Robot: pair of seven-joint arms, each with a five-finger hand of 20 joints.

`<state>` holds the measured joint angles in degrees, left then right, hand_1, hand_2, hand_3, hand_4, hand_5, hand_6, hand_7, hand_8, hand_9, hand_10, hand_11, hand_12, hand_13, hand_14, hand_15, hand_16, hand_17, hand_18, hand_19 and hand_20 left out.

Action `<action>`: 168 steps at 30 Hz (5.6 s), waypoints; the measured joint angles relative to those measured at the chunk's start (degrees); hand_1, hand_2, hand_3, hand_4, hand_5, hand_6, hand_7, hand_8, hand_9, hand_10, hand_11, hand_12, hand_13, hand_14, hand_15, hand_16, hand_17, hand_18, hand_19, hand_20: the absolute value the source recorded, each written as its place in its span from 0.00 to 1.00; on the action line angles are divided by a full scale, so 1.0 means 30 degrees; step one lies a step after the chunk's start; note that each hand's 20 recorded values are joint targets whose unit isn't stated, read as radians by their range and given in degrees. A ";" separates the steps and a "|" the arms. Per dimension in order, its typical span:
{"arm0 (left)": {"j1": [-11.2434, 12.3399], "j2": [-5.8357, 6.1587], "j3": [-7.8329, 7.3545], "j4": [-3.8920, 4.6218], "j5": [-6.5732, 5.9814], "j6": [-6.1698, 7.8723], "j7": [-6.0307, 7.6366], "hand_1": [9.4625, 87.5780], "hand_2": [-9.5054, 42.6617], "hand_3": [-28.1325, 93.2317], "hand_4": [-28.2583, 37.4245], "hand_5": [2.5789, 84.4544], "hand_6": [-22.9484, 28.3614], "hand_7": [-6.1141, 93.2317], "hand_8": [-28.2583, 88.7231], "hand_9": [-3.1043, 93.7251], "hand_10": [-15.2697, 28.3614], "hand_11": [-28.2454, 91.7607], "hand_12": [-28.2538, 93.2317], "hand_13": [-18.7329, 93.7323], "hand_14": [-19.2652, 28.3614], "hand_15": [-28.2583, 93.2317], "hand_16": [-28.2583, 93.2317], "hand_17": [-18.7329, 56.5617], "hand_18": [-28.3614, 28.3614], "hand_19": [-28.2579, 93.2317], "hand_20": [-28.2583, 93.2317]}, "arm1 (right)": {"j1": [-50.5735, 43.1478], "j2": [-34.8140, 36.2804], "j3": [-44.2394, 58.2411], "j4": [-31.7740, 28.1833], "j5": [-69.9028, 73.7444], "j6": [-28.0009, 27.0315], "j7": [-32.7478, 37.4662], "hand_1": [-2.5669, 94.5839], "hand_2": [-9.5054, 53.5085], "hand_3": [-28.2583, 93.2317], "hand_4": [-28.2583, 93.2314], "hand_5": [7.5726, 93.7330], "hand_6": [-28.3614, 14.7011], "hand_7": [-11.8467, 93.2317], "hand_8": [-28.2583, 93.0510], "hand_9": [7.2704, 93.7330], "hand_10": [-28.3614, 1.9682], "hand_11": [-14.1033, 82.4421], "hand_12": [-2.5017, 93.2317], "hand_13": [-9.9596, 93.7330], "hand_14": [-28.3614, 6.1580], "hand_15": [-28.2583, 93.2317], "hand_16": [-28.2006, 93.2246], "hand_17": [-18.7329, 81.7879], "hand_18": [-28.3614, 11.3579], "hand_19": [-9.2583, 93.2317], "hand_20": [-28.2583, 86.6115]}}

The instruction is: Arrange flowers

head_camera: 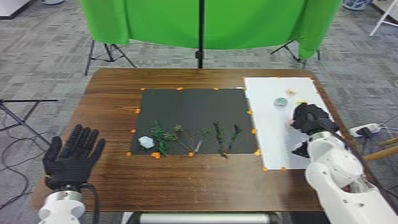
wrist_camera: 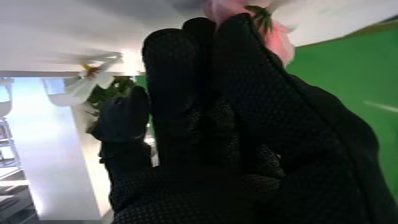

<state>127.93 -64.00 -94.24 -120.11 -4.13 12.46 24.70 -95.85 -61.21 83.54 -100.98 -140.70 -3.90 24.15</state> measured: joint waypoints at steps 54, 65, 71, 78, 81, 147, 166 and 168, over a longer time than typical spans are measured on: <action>-0.2170 0.1895 0.2146 0.0317 0.0192 -0.0496 0.0529 0.22 0.46 0.86 0.00 0.55 0.66 0.22 0.16 0.43 0.72 0.44 0.32 0.43 0.75 0.56 0.17 0.14 0.75 0.53 0.34 | 1.0927 -1.0070 -1.1406 0.9077 -0.8948 -0.3881 -1.1017 0.64 0.00 0.85 0.00 0.65 0.67 0.60 0.16 0.77 0.60 0.35 0.45 0.68 0.61 0.70 0.55 0.46 0.15 0.94 0.71; -0.2482 0.1897 0.2201 0.0395 0.0190 -0.0521 0.0515 0.22 0.47 0.87 0.00 0.55 0.66 0.23 0.16 0.43 0.72 0.44 0.32 0.43 0.74 0.56 0.17 0.14 0.75 0.53 0.34 | 1.0966 -0.9914 -1.2090 0.8768 -0.8951 -0.3841 -0.9949 0.63 0.00 0.86 0.00 0.65 0.67 0.45 0.15 0.76 0.59 0.33 0.44 0.67 0.57 0.73 0.54 0.46 0.15 0.94 0.72; -0.2474 0.1896 0.2189 0.0397 0.0167 -0.0518 0.0530 0.22 0.47 0.87 0.00 0.55 0.66 0.23 0.16 0.43 0.72 0.44 0.32 0.43 0.74 0.56 0.17 0.14 0.75 0.53 0.34 | 1.1001 -0.9779 -1.2215 0.8491 -0.8886 -0.3972 -0.9019 0.62 0.00 0.86 0.00 0.64 0.68 0.38 0.10 0.74 0.59 0.32 0.43 0.66 0.56 0.75 0.54 0.46 0.14 0.94 0.71; -0.2458 0.1877 0.2177 0.0396 0.0153 -0.0514 0.0540 0.23 0.47 0.87 0.00 0.55 0.66 0.23 0.16 0.43 0.72 0.44 0.32 0.43 0.74 0.56 0.17 0.14 0.75 0.53 0.34 | 1.0999 -0.9648 -1.2145 0.8338 -0.8399 -0.4076 -0.8766 0.60 0.00 0.87 0.00 0.61 0.66 0.35 0.09 0.71 0.56 0.35 0.36 0.65 0.54 0.76 0.53 0.45 0.14 0.94 0.71; -0.2458 0.1877 0.2177 0.0396 0.0146 -0.0513 0.0539 0.23 0.47 0.87 0.00 0.55 0.66 0.23 0.16 0.43 0.72 0.44 0.32 0.43 0.74 0.56 0.17 0.14 0.75 0.53 0.34 | 1.0994 -0.9651 -1.2034 0.8339 -0.8273 -0.4198 -0.8776 0.58 0.00 0.88 0.00 0.60 0.66 0.34 0.09 0.67 0.54 0.40 0.31 0.64 0.52 0.77 0.52 0.45 0.14 0.93 0.71; -0.0412 0.0442 0.0314 -0.0367 0.0524 0.0408 0.0489 0.22 0.46 0.87 0.00 0.56 0.66 0.23 0.16 0.43 0.72 0.45 0.32 0.43 0.74 0.56 0.17 0.14 0.75 0.53 0.34 | 0.0131 0.2179 0.0711 0.1018 0.0462 -0.0709 0.1120 0.65 0.00 0.82 0.00 0.73 0.67 0.45 0.17 0.86 0.60 0.27 0.42 0.75 0.64 0.57 0.53 0.46 0.18 0.87 0.56; 0.0101 0.0287 0.0087 -0.0381 0.0563 0.0321 0.0516 0.22 0.46 0.87 0.00 0.56 0.66 0.23 0.16 0.43 0.72 0.45 0.32 0.43 0.74 0.55 0.17 0.14 0.75 0.53 0.34 | -0.0315 0.3106 -0.1692 -0.3111 -0.0365 0.1091 0.1214 0.65 0.00 0.82 0.00 0.75 0.65 0.52 0.21 0.88 0.59 0.31 0.47 0.76 0.62 0.60 0.54 0.47 0.16 0.89 0.58; 0.0151 0.0294 0.0070 -0.0382 0.0563 0.0321 0.0518 0.22 0.46 0.87 0.00 0.55 0.66 0.23 0.16 0.43 0.72 0.45 0.32 0.43 0.74 0.55 0.17 0.14 0.75 0.53 0.34 | 0.0494 0.3080 -0.2726 -0.3429 -0.0347 0.1091 0.0307 0.65 0.00 0.82 0.00 0.75 0.64 0.52 0.21 0.88 0.59 0.31 0.47 0.76 0.62 0.61 0.54 0.47 0.16 0.89 0.58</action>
<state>128.38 -63.12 -94.03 -121.26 -2.44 13.42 26.25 -94.37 -51.96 75.37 -111.26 -141.74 -0.62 25.07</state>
